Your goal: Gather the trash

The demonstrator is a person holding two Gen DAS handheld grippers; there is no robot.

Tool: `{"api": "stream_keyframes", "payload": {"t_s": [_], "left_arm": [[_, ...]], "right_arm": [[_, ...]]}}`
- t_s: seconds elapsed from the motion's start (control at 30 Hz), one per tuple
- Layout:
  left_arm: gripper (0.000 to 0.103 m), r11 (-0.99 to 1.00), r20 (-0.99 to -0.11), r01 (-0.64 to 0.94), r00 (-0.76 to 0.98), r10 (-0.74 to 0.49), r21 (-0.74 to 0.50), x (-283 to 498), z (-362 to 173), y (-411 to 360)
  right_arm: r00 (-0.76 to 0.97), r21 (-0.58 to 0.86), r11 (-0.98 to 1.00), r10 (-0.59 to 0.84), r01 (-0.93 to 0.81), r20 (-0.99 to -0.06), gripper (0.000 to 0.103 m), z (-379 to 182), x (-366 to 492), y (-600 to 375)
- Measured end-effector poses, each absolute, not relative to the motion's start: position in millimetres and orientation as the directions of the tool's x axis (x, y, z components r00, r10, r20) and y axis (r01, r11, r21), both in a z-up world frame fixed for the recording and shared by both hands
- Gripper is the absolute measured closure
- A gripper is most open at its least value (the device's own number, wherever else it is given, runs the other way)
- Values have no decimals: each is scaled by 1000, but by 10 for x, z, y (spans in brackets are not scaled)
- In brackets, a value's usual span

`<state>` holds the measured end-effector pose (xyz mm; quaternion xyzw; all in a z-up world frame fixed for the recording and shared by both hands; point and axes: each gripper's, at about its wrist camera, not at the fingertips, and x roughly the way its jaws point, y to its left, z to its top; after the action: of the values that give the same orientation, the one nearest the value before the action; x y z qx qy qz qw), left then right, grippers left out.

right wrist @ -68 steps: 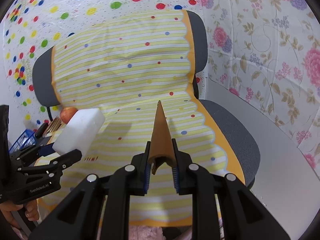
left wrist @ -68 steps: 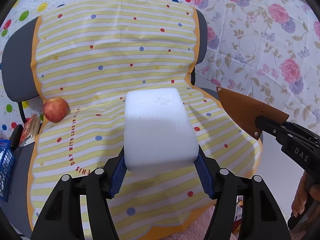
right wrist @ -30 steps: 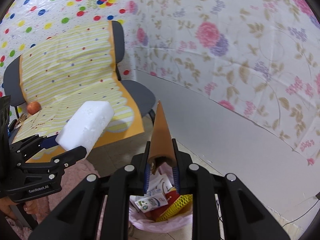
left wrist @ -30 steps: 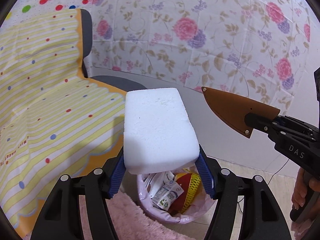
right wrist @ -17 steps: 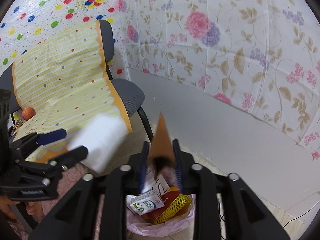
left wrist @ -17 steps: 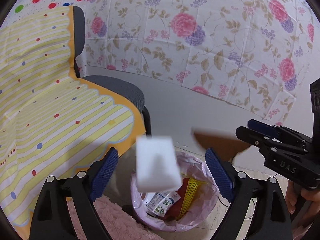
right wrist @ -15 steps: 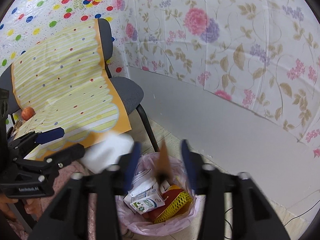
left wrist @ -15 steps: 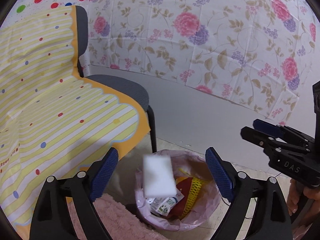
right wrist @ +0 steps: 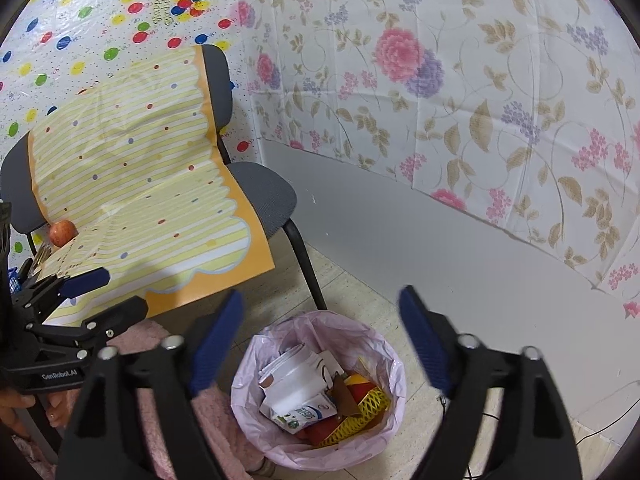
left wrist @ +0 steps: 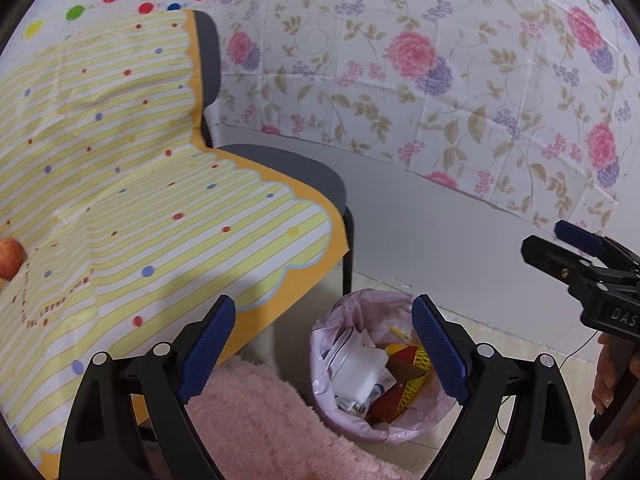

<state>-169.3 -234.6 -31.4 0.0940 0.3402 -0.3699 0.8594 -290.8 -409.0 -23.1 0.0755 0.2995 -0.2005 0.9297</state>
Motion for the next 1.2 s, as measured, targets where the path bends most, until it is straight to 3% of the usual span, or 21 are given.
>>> {"api": "stream_keyframes", "payload": {"t_s": [0.07,0.37,0.6,0.77,1.0,1.2], "left_arm": [[13,747,-673,661,520,-527,-74,-1652,-273,-2230],[7,868,-684,493,616,-392,-53,-1466,-74,-1549],[6,939,-702,343,671,-239,8,-1408,30,-1048],[6,969,-701,247,695,-162,21,-1408,94,-714],[6,992,-710,120,702,-53,44,-1400,130,-294],[6,998,-719,47,695,5,52,-1381,111,-27]], "right_arm": [[750,4,909,-341,417,-567,6,-164,-2895,-4025],[785,-39,953,-270,300,-557,6,41,-2595,-3611],[813,32,979,-147,200,-563,6,179,-2276,-3307],[798,20,995,-65,95,-599,6,246,-2052,-3011],[761,-107,994,-55,-19,-646,6,242,-1812,-2507],[759,-67,995,16,-78,-651,6,172,-1657,-2321]]}}
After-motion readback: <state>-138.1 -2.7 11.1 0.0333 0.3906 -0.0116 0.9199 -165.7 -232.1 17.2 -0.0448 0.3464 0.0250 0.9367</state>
